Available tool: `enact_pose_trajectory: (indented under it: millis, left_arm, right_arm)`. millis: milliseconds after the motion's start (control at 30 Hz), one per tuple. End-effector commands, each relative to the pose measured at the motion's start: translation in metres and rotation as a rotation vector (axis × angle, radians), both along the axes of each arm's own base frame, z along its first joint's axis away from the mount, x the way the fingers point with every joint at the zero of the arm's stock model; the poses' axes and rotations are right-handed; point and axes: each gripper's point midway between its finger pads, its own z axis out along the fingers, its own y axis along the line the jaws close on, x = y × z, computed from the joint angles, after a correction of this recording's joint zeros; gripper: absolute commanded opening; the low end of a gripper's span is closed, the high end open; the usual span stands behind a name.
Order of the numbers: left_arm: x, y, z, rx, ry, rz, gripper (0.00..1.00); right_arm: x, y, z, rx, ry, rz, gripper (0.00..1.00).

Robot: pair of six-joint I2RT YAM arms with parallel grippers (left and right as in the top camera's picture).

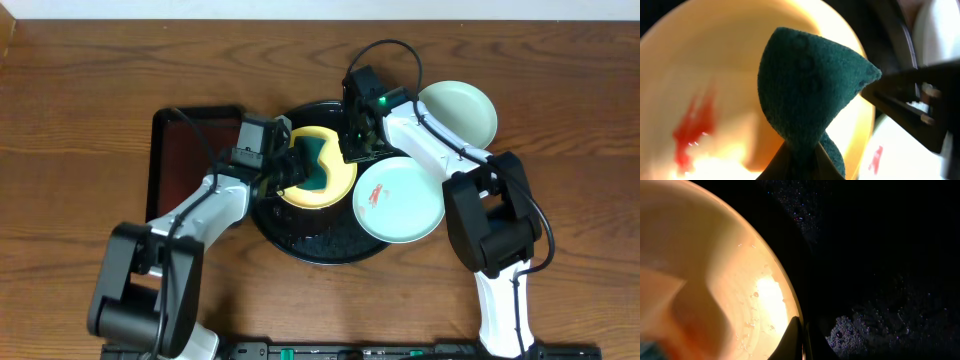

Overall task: Clean dirty plates on tray and stack at the side
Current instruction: 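Scrub the yellow plate with the sponge while the right gripper holds it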

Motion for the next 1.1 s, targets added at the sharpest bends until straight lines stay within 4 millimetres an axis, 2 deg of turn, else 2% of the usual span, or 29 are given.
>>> enact_pose_trajectory:
  millis: [0,133,233,300,400,467,667,767,933,1067]
  left_arm:
    - [0.009,0.023,-0.018,0.103,0.011,0.11,0.07]
    - [0.013,0.052,-0.035,0.273,0.004,0.173,0.07]
    - [0.017,0.081,-0.036,0.446,-0.041,0.206,0.07]
    - [0.021,0.096,-0.032,0.536,-0.075,0.22,0.08]
    - [0.03,0.114,-0.015,0.659,-0.14,0.238,0.08]
    - [0.038,0.117,-0.002,0.692,-0.183,0.225,0.07]
    - [0.055,0.11,0.043,0.665,-0.306,0.229,0.07]
    - [0.056,0.092,0.055,0.565,-0.339,0.185,0.07]
    - [0.046,0.037,0.054,0.227,-0.269,0.093,0.08]
    - [0.034,0.009,0.046,0.06,-0.168,0.076,0.08]
  right_arm:
    - [-0.012,0.008,-0.019,-0.014,0.052,0.006,0.01]
    - [-0.013,0.007,-0.019,-0.017,0.056,0.007,0.01]
    - [-0.014,0.007,-0.019,-0.018,0.058,0.007,0.01]
    - [-0.015,0.006,-0.02,-0.021,0.064,0.008,0.01]
    - [-0.016,0.005,-0.02,-0.025,0.066,0.017,0.01]
    - [-0.017,0.005,-0.02,-0.026,0.068,0.017,0.01]
    - [-0.018,0.004,-0.02,-0.032,0.068,0.043,0.01]
    - [-0.018,0.005,-0.02,-0.032,0.068,0.043,0.01]
    - [-0.018,0.005,-0.02,-0.031,0.067,0.043,0.01]
    - [-0.017,0.007,-0.02,-0.027,0.06,0.045,0.01]
